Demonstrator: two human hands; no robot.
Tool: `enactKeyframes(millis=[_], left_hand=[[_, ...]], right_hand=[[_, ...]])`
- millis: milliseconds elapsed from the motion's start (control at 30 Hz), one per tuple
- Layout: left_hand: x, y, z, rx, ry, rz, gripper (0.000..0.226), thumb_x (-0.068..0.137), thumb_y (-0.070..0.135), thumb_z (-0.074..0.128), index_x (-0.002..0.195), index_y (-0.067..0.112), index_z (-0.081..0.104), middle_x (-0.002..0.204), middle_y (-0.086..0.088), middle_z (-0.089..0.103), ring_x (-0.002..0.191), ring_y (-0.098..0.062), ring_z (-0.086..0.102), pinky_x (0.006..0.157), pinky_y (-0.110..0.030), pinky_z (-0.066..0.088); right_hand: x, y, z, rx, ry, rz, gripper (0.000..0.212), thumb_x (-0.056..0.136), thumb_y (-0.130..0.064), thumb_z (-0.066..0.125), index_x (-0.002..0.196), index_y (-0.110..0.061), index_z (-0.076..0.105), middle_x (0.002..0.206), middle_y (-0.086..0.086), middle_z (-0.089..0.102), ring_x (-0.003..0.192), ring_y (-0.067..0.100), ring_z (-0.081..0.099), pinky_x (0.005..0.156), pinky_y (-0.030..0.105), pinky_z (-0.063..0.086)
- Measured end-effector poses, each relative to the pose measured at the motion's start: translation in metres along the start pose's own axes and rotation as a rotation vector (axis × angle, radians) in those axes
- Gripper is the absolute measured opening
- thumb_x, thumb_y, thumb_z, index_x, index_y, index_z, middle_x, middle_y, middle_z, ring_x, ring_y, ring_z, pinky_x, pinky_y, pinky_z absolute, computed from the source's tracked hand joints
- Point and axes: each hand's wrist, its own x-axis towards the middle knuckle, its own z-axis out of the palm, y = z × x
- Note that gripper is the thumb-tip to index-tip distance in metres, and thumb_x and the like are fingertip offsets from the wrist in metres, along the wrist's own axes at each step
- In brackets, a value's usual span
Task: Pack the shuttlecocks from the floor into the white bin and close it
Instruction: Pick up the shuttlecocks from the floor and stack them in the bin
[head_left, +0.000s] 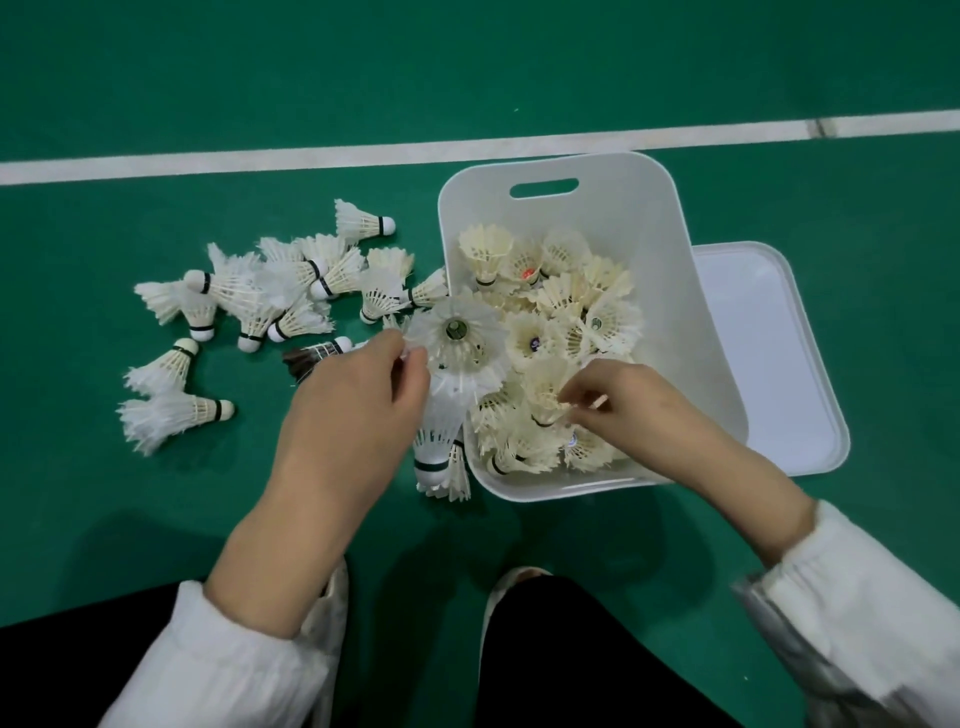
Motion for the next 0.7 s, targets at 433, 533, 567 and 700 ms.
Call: enactKeyframes(millis=[433,533,567,700], left_hand=[[-0.004,0.014,0.004,-0.039,0.011,0.033,0.034,0.094,0.029,0.043,0.064,0.014,0.039,0.05,-0.004,0.046,0.048,-0.021,0.041,0.048,-0.035,0.03],[-0.003,0.016,0.005,-0.04,0.007,0.037,0.034,0.094,0.029,0.043,0.065,0.011,0.042,0.051,-0.006,0.047,0.05,-0.026,0.044,0.049,-0.037,0.033],[-0.003,0.017,0.004,-0.04,0.005,0.037,0.034,0.094,0.029,0.043,0.065,0.011,0.042,0.051,-0.006,0.047,0.05,-0.026,0.044,0.049,-0.037,0.033],[-0.002,0.02,0.002,-0.04,0.008,0.04,0.036,0.094,0.028,0.043,0.061,0.015,0.037,0.049,-0.003,0.044,0.047,-0.022,0.04,0.047,-0.034,0.029]], right_hand=[[0.008,-0.011,0.028,-0.019,-0.141,0.06,0.016,0.086,-0.02,0.063,0.097,-0.013,0.072,0.093,0.0,0.071,0.085,0.014,0.062,0.071,0.019,0.04],[0.012,-0.012,0.043,-0.076,-0.208,0.076,0.018,0.084,-0.015,0.064,0.099,-0.012,0.073,0.1,0.005,0.073,0.095,0.019,0.065,0.082,0.024,0.047],[0.014,-0.011,0.045,-0.1,-0.221,0.07,0.018,0.084,-0.015,0.064,0.1,-0.013,0.073,0.102,0.005,0.072,0.097,0.019,0.064,0.084,0.026,0.048],[0.008,-0.012,0.024,-0.046,-0.188,0.037,0.025,0.084,-0.02,0.066,0.109,-0.02,0.067,0.116,-0.004,0.063,0.099,0.016,0.061,0.092,0.034,0.048]])
